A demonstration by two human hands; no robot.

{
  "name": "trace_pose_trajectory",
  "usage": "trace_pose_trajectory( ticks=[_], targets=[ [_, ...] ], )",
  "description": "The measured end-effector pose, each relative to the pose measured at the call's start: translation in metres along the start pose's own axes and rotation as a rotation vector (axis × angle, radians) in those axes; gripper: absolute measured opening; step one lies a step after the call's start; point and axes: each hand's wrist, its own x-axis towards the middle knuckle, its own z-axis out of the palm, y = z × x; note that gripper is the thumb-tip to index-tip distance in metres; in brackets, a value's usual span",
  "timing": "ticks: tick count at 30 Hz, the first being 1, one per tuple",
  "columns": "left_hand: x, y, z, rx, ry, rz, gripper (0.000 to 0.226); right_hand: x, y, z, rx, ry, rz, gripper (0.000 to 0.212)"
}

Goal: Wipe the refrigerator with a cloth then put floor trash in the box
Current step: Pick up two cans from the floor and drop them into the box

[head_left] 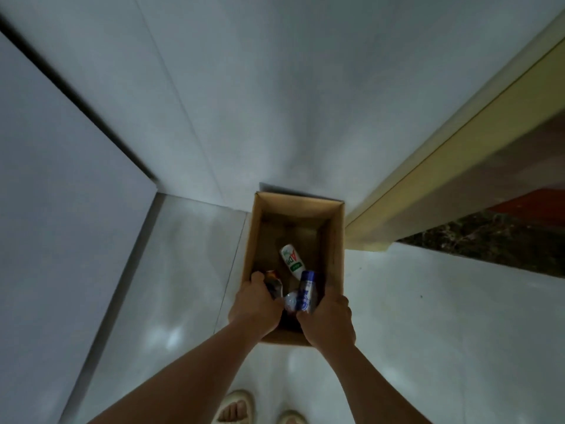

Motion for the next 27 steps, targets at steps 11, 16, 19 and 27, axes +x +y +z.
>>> trace_pose_trajectory(
  ticks=[11, 16, 19, 27],
  targets=[
    [-0.165, 0.035, -0.143, -0.115, 0.084, 0.109, 0.052, -0.153, -0.052, -0.132, 0.046, 0.099, -0.041, 0.074],
    [-0.233, 0.036, -0.178, -0.169, 0.16, 0.125, 0.065, -0.212, -0.059, -0.163, 0.025, 0.128, -0.104, 0.07],
    [-0.276, 0.036, -0.186, -0.226, 0.213, 0.105, 0.068, -0.245, -0.054, -0.178, -0.02, 0.144, -0.177, 0.07],
    [-0.405, 0.008, -0.169, -0.444, 0.364, 0.019, 0.069, -0.331, -0.016, -0.204, -0.141, 0.104, -0.487, 0.072]
  ],
)
